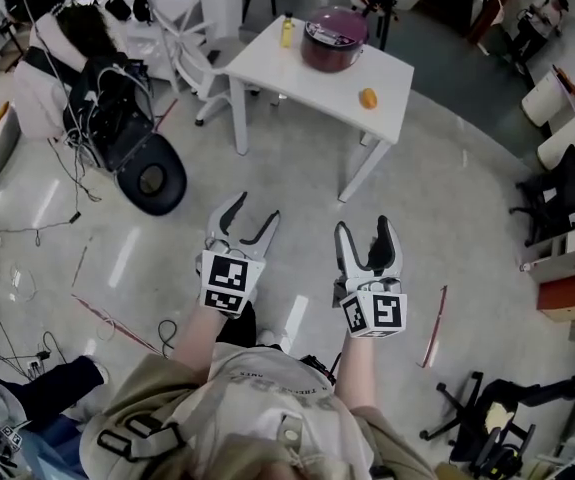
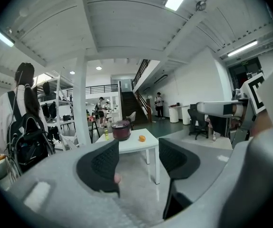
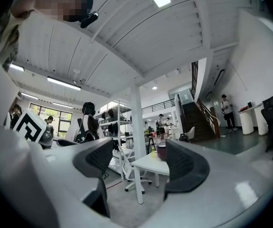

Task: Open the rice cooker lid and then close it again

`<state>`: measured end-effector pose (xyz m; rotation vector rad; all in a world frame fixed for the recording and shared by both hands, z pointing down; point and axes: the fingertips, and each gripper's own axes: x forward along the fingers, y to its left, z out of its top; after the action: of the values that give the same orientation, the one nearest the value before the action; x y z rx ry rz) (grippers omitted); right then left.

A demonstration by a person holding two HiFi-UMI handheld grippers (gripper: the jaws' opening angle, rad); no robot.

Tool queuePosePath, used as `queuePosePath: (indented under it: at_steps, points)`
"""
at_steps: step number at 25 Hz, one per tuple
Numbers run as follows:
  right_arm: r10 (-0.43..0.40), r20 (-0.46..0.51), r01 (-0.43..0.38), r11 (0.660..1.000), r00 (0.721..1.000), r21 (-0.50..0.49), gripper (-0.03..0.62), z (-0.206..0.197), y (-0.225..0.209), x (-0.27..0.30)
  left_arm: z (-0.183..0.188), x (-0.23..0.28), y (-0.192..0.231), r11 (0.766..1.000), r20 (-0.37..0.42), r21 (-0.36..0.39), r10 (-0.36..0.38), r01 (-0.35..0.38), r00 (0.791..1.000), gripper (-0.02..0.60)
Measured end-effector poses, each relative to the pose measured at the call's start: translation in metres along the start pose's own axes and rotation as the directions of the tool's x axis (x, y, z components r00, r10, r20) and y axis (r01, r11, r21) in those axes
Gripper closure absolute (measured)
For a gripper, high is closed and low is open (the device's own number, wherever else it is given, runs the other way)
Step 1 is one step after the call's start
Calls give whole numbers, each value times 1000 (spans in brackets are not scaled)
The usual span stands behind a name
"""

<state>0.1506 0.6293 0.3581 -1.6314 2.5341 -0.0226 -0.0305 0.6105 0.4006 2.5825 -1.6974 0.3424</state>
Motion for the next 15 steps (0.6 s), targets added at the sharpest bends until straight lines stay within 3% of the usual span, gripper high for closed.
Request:
queuePosePath:
  at_steps: [15]
  points:
    - [-68, -12, 68, 998, 998, 0, 273, -12, -26, 132, 16, 109, 97, 999, 5, 20, -42, 42, 999, 307]
